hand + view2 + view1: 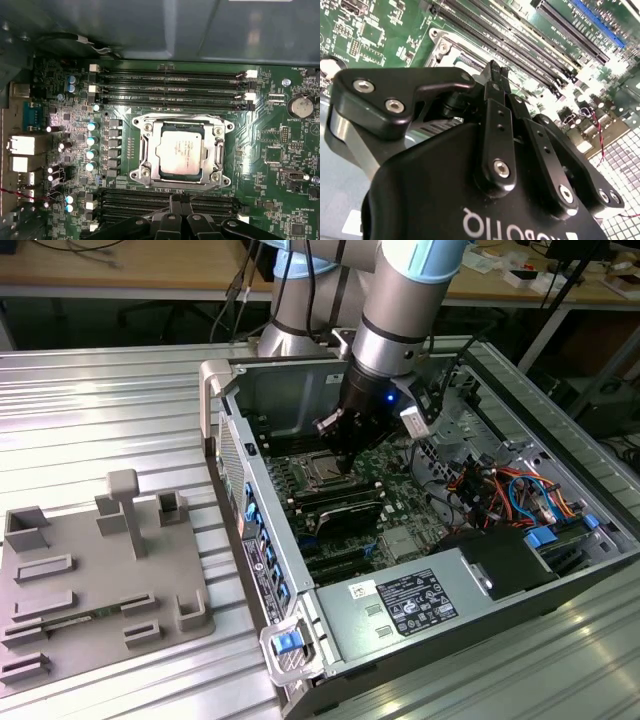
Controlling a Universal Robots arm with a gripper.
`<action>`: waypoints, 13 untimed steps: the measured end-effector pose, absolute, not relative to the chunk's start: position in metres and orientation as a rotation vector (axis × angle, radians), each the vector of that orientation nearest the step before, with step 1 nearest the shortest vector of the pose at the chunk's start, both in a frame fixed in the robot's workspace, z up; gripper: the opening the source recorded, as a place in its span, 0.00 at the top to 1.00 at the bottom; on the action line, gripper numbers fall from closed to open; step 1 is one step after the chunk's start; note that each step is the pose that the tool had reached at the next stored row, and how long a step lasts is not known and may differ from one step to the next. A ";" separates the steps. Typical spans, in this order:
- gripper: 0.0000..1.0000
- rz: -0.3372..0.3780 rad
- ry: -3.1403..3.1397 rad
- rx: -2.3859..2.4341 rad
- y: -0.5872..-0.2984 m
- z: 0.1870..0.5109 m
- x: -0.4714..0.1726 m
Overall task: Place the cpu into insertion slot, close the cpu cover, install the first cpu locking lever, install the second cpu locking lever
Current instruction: 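Install the second cpu locking lever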
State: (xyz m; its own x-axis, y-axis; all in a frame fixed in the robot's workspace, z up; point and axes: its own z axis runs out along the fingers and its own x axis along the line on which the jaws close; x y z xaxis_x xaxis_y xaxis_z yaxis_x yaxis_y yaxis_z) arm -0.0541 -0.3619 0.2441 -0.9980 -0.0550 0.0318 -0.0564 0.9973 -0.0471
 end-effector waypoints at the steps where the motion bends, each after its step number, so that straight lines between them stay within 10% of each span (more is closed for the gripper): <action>1: 0.89 0.075 -3.109 0.087 -0.362 0.244 -0.054; 13: 0.89 0.075 -3.109 0.087 -0.364 0.234 -0.061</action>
